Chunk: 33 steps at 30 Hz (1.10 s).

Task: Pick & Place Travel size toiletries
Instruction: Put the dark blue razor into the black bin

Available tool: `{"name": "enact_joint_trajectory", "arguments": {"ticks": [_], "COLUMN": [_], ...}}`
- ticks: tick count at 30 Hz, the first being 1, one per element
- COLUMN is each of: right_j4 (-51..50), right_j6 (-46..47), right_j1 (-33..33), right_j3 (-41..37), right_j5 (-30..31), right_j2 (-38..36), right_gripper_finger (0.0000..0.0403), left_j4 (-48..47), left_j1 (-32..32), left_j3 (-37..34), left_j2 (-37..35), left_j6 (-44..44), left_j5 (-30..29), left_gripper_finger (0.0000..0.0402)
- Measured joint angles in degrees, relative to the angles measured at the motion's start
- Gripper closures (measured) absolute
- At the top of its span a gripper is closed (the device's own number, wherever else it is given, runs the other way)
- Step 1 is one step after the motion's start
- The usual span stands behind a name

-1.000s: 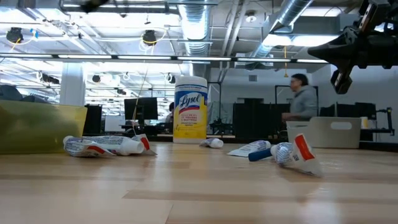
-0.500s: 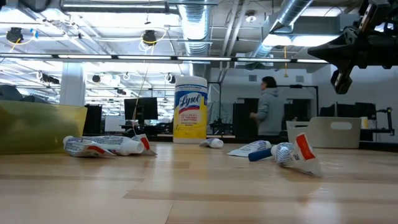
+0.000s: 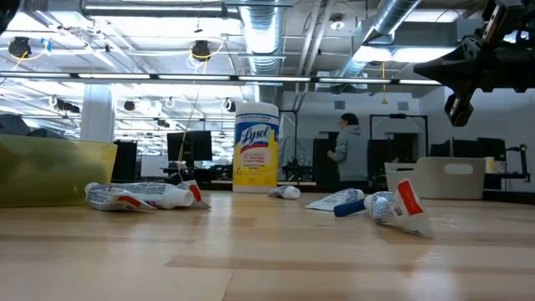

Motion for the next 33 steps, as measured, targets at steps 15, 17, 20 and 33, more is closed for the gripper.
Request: {"name": "enact_joint_trajectory", "arguments": {"ticks": [15, 17, 20, 33], "right_j4": [0.0, 0.0, 0.0, 0.0], "right_j6": [0.0, 0.0, 0.0, 0.0], "right_j1": [0.0, 0.0, 0.0, 0.0], "right_j3": [0.0, 0.0, 0.0, 0.0], "right_j5": [0.0, 0.0, 0.0, 0.0], "right_j2": [0.0, 0.0, 0.0, 0.0], "right_gripper_finger": [0.0403, 0.0403, 0.0403, 0.0403], "left_j4": [12.2, 12.3, 13.2, 16.1], "left_j1": [0.1, 0.3, 0.7, 1.3], "left_j3": [-7.3, -7.3, -7.3, -7.3], "left_j2": [0.1, 0.8, 2.6, 10.8], "left_j6": [7.4, 10.7, 14.4, 21.2], "left_j5": [3.3, 3.6, 6.1, 7.7], "left_gripper_finger": [0.0375, 0.0374, 0.0372, 0.0369]}}
